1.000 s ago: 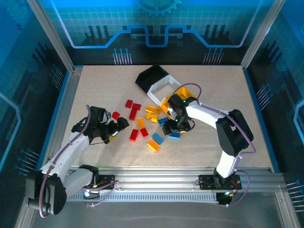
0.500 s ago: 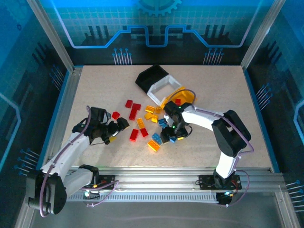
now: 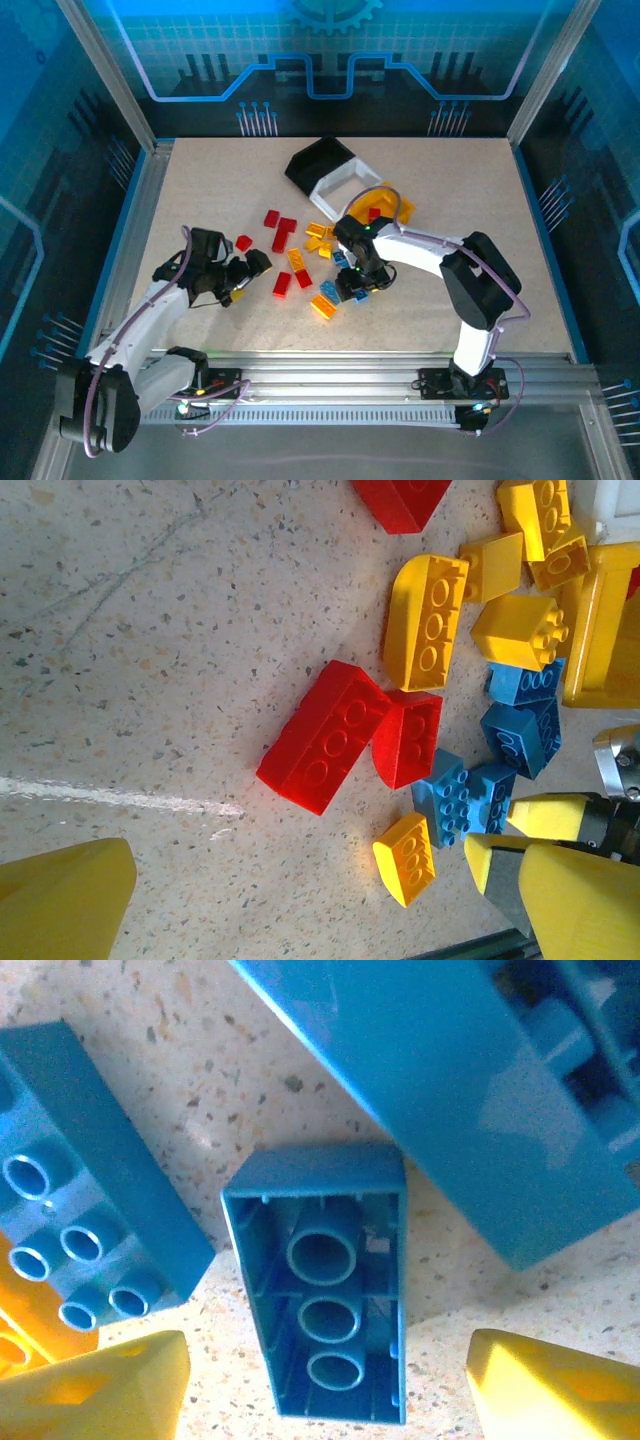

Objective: Sort the legos into containers by color

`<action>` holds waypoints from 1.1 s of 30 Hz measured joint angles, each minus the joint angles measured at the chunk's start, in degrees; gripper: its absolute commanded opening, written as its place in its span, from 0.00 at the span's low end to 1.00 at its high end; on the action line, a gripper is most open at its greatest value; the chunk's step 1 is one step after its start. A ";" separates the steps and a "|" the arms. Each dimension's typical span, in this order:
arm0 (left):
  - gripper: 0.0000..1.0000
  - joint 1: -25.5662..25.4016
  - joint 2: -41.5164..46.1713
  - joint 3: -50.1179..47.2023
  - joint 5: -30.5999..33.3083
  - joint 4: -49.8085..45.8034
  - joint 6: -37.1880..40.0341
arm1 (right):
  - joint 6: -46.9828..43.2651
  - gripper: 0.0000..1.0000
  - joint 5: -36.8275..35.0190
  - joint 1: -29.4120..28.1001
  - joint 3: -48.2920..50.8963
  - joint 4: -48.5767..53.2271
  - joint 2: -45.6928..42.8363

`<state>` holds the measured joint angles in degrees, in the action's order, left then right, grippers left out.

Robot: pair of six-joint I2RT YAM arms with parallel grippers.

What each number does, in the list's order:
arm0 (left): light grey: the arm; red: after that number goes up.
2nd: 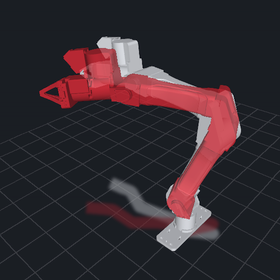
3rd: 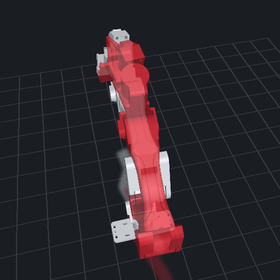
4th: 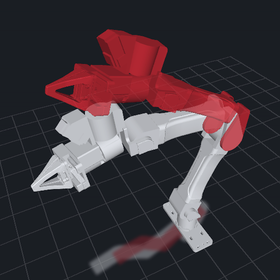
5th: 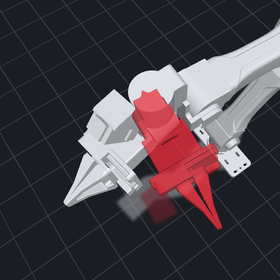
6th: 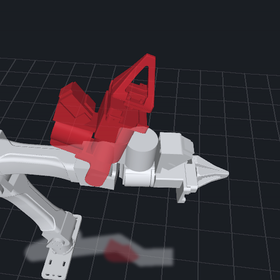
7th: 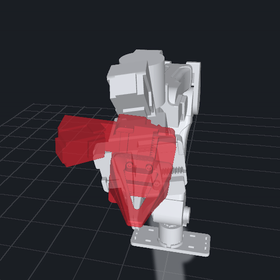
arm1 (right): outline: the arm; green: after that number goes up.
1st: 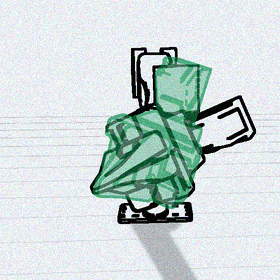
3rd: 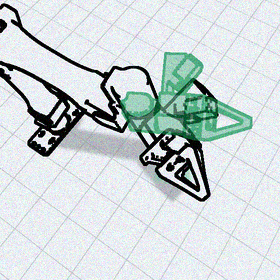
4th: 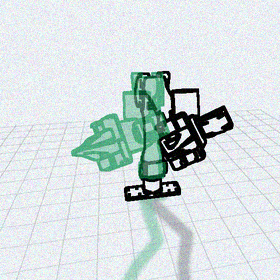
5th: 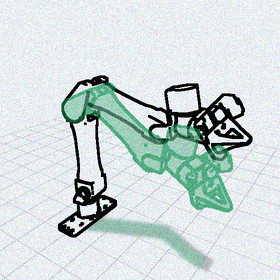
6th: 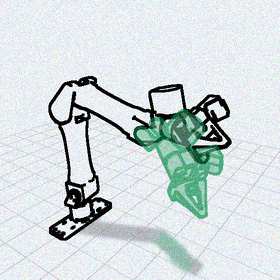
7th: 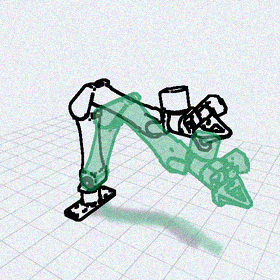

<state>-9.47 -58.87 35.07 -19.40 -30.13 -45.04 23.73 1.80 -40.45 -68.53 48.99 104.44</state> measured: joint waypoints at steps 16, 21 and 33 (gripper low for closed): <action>0.99 0.00 0.61 0.00 0.02 -1.29 0.13 | 0.92 0.53 -3.69 0.00 -0.72 0.02 2.51; 0.99 0.02 0.61 0.00 0.02 -1.25 0.11 | 1.51 0.48 -4.39 0.00 -0.72 0.00 2.51; 0.99 0.00 -0.96 0.00 -0.02 -0.79 0.11 | 2.01 0.38 -4.42 -0.07 -0.42 0.02 1.14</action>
<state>-9.47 -59.83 35.07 -19.42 -30.92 -44.93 25.74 -2.61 -40.51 -68.95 49.01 105.58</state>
